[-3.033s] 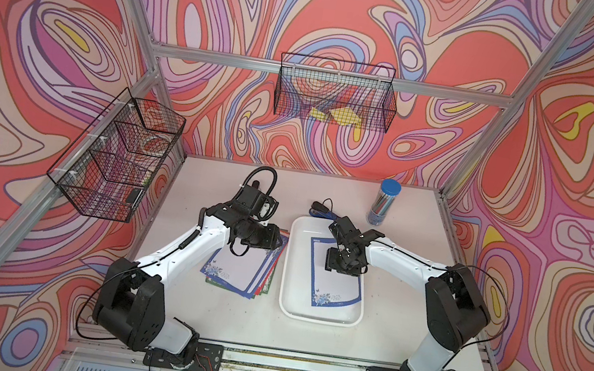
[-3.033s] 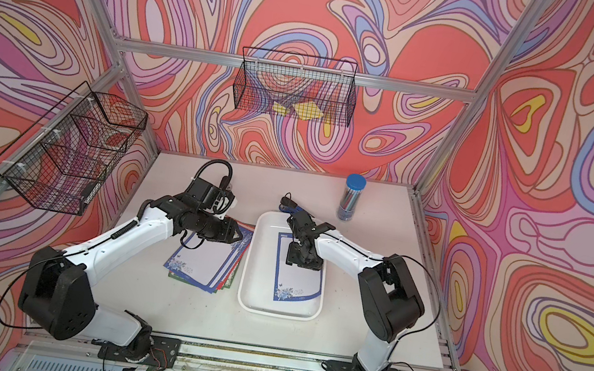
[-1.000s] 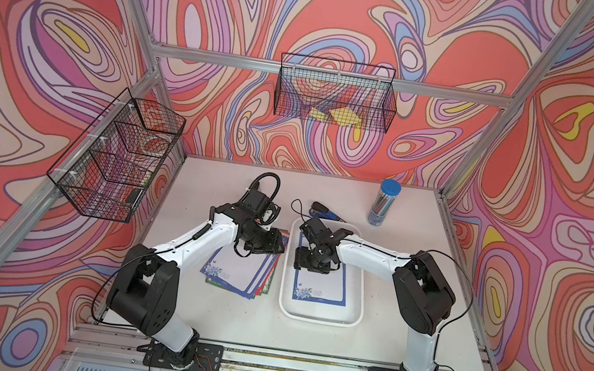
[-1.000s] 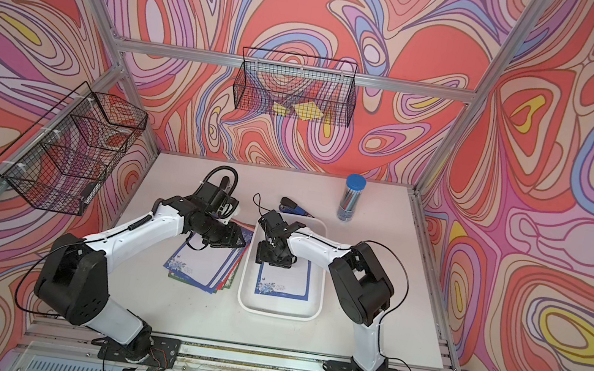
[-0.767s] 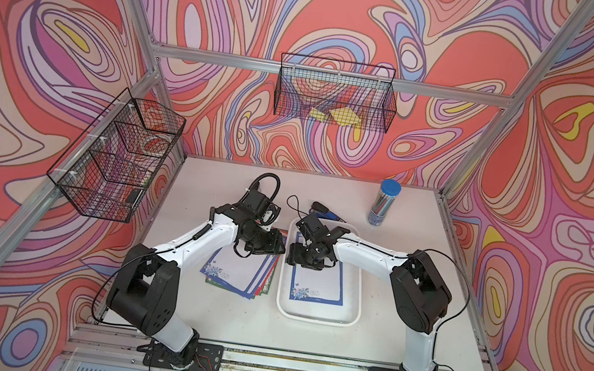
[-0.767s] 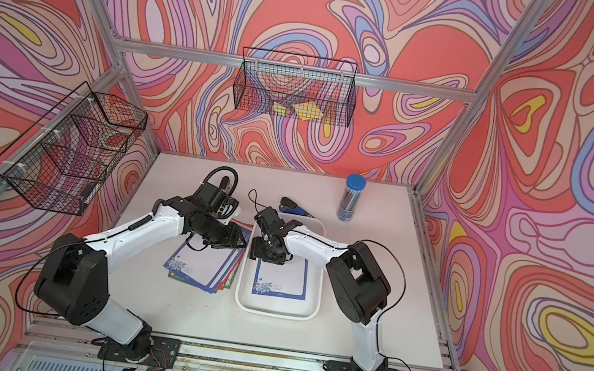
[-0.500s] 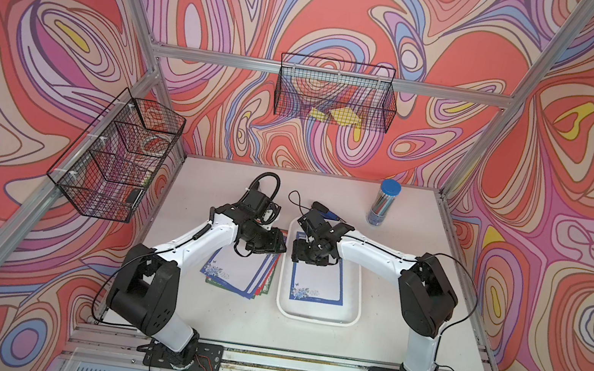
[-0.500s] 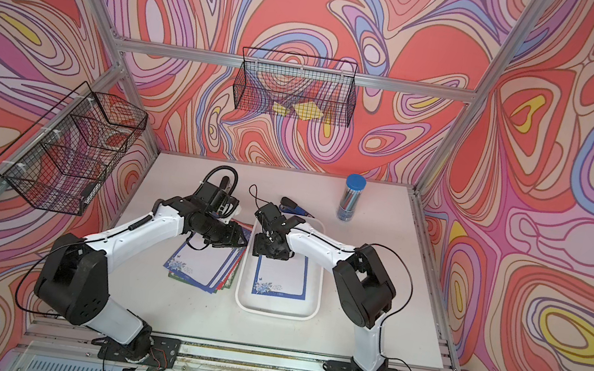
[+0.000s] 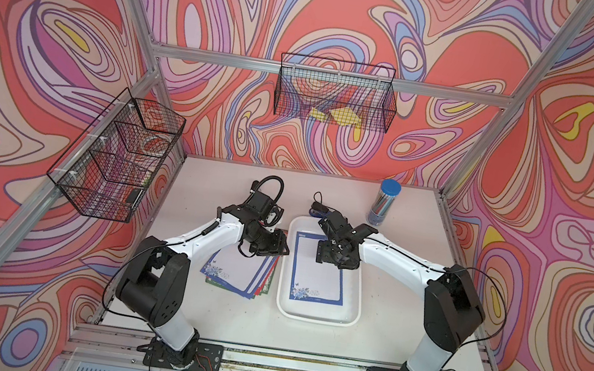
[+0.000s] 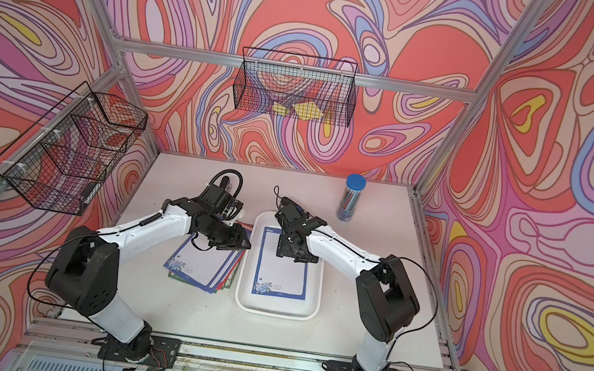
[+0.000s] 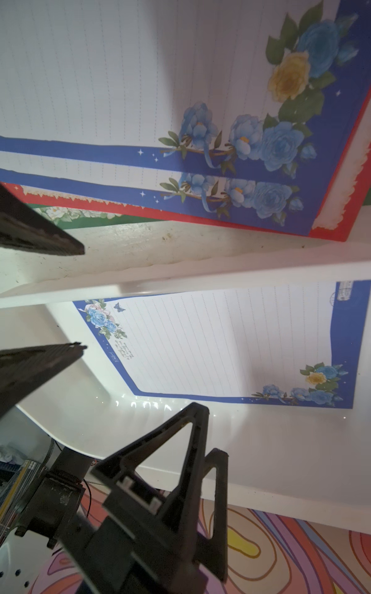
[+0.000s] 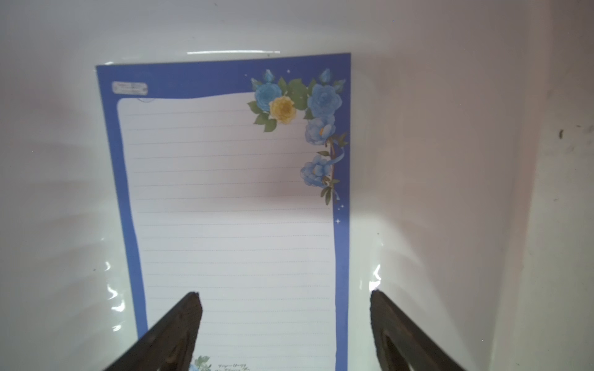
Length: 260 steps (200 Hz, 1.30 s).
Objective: Take out the stationery paper from the storage box
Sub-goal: Pick up the stationery paper from the storage box.
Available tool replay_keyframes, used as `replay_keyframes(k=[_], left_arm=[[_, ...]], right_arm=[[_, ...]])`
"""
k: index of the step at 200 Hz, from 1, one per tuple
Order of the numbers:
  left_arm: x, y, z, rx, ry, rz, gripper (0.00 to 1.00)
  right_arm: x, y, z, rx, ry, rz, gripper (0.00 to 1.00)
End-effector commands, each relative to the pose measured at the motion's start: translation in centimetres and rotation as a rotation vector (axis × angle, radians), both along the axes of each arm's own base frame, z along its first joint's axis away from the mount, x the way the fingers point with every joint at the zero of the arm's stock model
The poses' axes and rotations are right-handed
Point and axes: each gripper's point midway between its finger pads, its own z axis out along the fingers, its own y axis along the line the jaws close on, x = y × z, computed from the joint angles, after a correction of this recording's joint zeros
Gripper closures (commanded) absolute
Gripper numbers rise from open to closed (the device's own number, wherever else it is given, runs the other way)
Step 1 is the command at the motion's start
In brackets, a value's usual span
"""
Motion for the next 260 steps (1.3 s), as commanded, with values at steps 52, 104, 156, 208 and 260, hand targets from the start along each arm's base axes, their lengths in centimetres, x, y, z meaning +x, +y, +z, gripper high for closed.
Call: replay_keyframes(k=[52, 104, 156, 208, 260], left_arm=[[-0.3, -0.4, -1.2, 0.019, 0.048, -0.011, 0.53], [-0.7, -0.2, -1.7, 0.031, 0.068, -0.015, 0.54], [-0.8, -0.2, -1.9, 0.034, 0.081, -0.019, 0.54], [-0.7, -0.2, -2.5, 0.043, 0.088, -0.024, 0.54], [-0.6, -0.1, -2.9, 0.06, 0.095, -0.03, 0.55]], right_arm=[[0.7, -1.3, -4.2, 0.013, 0.039, -0.105, 0.13], [0.4, -1.0, -6.2, 0.07, 0.086, -0.136, 0.13], [-0.6, 1.0, -5.6, 0.24, 0.117, -0.14, 0.16], [-1.3, 3.6, -3.1, 0.419, 0.104, -0.042, 0.26], [-2.0, 4.3, -2.1, 0.493, 0.098, -0.014, 0.39]])
